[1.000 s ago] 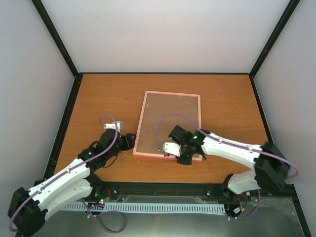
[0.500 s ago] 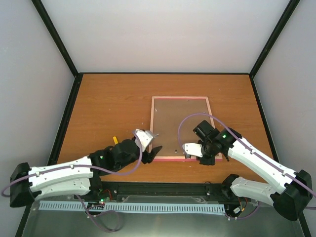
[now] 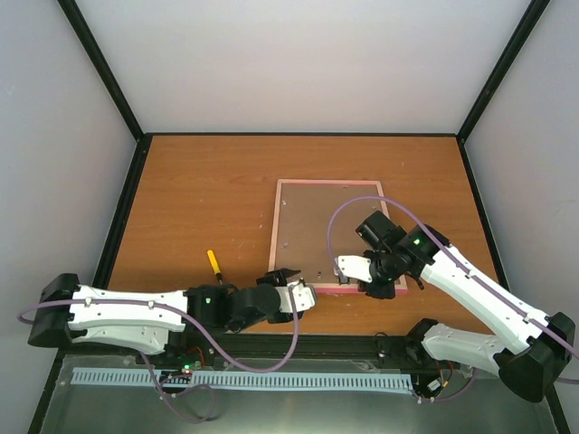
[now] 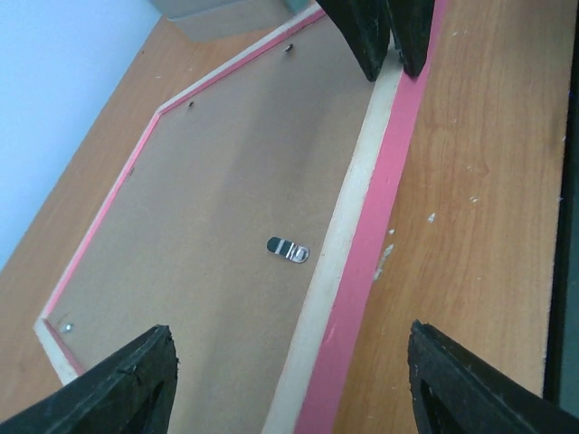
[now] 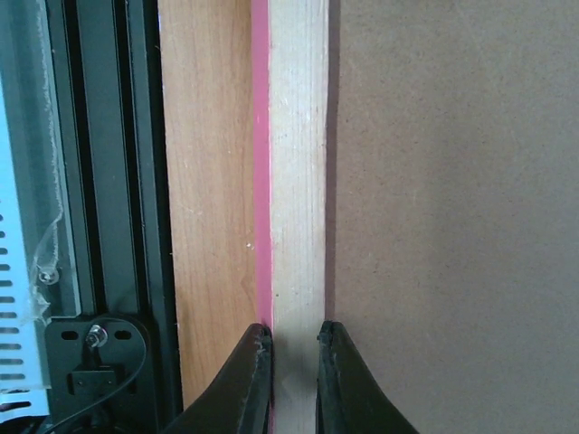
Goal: Take the photo out of the frame
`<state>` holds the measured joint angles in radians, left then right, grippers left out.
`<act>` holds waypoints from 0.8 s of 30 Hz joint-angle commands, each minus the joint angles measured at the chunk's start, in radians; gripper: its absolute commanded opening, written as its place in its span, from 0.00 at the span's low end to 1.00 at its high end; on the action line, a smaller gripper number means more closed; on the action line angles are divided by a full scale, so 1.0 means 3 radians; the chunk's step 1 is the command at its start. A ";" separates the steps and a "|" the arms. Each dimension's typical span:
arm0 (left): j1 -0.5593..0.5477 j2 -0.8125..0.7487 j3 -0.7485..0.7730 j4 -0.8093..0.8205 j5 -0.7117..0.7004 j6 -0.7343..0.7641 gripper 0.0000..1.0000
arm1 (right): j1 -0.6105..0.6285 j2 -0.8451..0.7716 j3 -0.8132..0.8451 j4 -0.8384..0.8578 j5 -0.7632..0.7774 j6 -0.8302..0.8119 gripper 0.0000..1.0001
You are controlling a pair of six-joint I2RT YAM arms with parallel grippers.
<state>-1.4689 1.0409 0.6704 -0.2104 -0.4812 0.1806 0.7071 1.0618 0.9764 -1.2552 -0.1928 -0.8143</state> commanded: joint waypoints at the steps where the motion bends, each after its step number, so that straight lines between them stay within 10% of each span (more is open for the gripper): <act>1: -0.0043 0.0228 0.0189 -0.0018 -0.0320 0.0477 0.68 | -0.0014 0.0008 0.0238 -0.0040 -0.0170 0.0059 0.03; 21: -0.0079 0.0688 0.0459 0.0112 -0.1078 0.1087 0.13 | -0.0011 0.0140 0.0524 -0.0185 -0.0312 0.0348 0.03; 24: -0.0073 0.0559 0.0575 -0.0015 -0.1019 0.1062 0.07 | -0.0015 0.0063 0.0685 -0.0177 -0.0123 0.0474 0.32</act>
<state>-1.4887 1.2629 0.7479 -0.2417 -0.7444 0.5240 0.7063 1.1095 1.1004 -1.3067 -0.2447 -0.7269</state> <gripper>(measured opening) 0.255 0.128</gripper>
